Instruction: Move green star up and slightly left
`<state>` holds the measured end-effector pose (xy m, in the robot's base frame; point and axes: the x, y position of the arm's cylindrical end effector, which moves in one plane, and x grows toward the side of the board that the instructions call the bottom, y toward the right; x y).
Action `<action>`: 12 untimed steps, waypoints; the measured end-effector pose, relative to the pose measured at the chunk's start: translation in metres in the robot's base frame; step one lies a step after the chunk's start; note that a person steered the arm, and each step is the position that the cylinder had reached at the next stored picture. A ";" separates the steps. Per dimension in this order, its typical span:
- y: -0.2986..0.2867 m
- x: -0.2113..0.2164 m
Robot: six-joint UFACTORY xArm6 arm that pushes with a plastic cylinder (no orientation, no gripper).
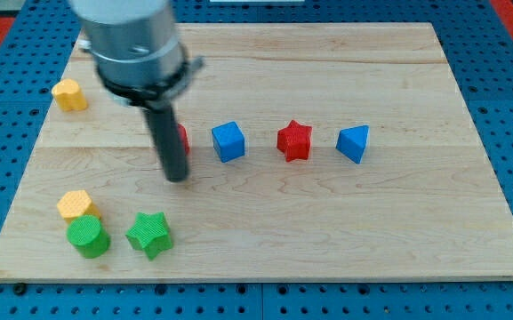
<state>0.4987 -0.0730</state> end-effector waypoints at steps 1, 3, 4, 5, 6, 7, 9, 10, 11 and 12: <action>0.065 0.042; 0.070 0.120; -0.006 0.119; -0.034 0.099; -0.047 0.055; -0.055 0.023; -0.055 0.022; -0.055 0.022; -0.055 0.020; -0.055 0.015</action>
<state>0.5136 -0.1277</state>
